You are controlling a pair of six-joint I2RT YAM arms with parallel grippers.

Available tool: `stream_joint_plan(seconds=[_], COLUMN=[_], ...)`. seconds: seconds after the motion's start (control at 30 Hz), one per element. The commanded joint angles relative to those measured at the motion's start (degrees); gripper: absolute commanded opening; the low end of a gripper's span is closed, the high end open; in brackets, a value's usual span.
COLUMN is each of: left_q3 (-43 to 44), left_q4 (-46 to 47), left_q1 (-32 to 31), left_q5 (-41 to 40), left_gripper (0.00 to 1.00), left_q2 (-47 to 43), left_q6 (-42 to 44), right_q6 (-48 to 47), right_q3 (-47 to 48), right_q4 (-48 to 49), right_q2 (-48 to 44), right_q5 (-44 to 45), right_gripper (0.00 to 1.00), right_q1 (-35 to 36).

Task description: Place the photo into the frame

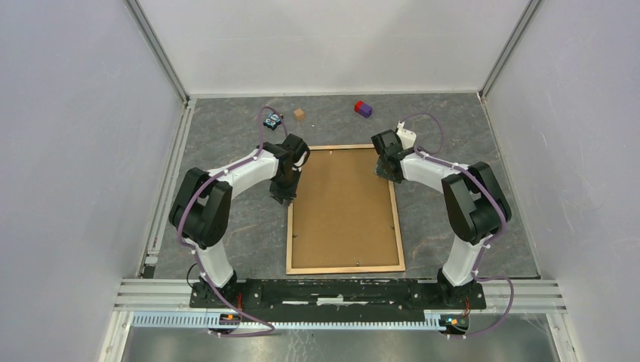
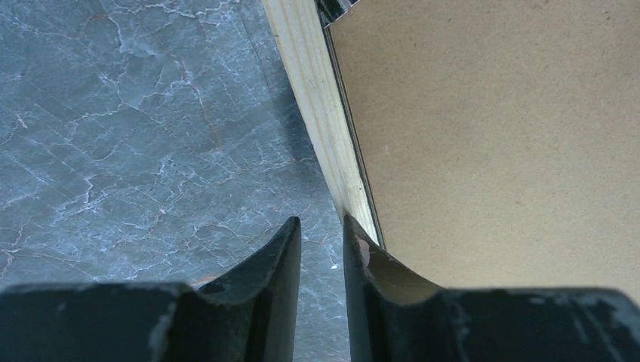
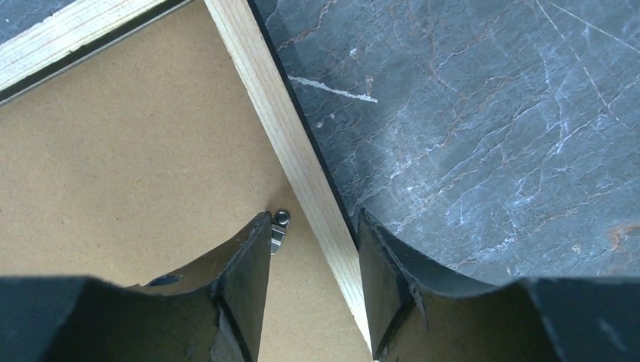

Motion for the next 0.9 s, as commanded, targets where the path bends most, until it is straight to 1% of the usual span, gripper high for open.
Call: stream_joint_plan(seconds=[0.0,0.2,0.3,0.37,0.47,0.57,0.63,0.7,0.73,0.87], left_q3=[0.47,0.14,0.51,1.0,1.24,1.5,1.59,1.59,1.5,1.68], left_q4=[-0.59,-0.59,-0.59,-0.74,-0.77,-0.85,-0.86,-0.76,-0.8,-0.85], left_q1=[0.11,0.06,0.11,0.12,0.12,0.12,0.18,0.18,0.16,0.14], left_q5=[-1.74,-1.5,-1.9,-1.89,-1.07,-0.45,-0.38,0.06,0.31,0.62], left_gripper=[0.33,0.32,0.31,0.31,0.3,0.3,0.3,0.3,0.3,0.3], left_q2=[2.2,3.08,3.17,3.48,3.75,4.2,4.4,4.79,5.11,5.8], left_q6=[1.62,2.75,3.19,3.46,3.56,4.03,4.16,4.09,4.08,4.08], right_q6=[-3.77,-12.54,-17.58,-20.9,-25.78,-28.85,-31.03,-32.03,-32.48,-33.47], right_q3=[-3.23,-3.63,-3.81,-3.95,-4.18,-4.43,-5.31,-6.07,-6.24,-6.71], right_q4=[-3.14,-2.27,-2.72,-2.14,0.2,1.99,4.22,5.17,5.48,5.22], right_q2=[0.74,1.25,1.34,1.35,1.63,2.03,2.1,2.19,2.27,1.49], right_q5=[-4.75,-4.44,-3.41,-3.52,-4.12,-5.48,-7.32,-7.38,-7.83,-10.82], right_gripper=[0.48,0.4,0.31,0.29,0.22,0.13,0.09,0.02,0.0,0.0], right_q1=[0.46,0.26,-0.01,-0.1,-0.31,-0.82,-0.95,-1.21,-1.53,-2.76])
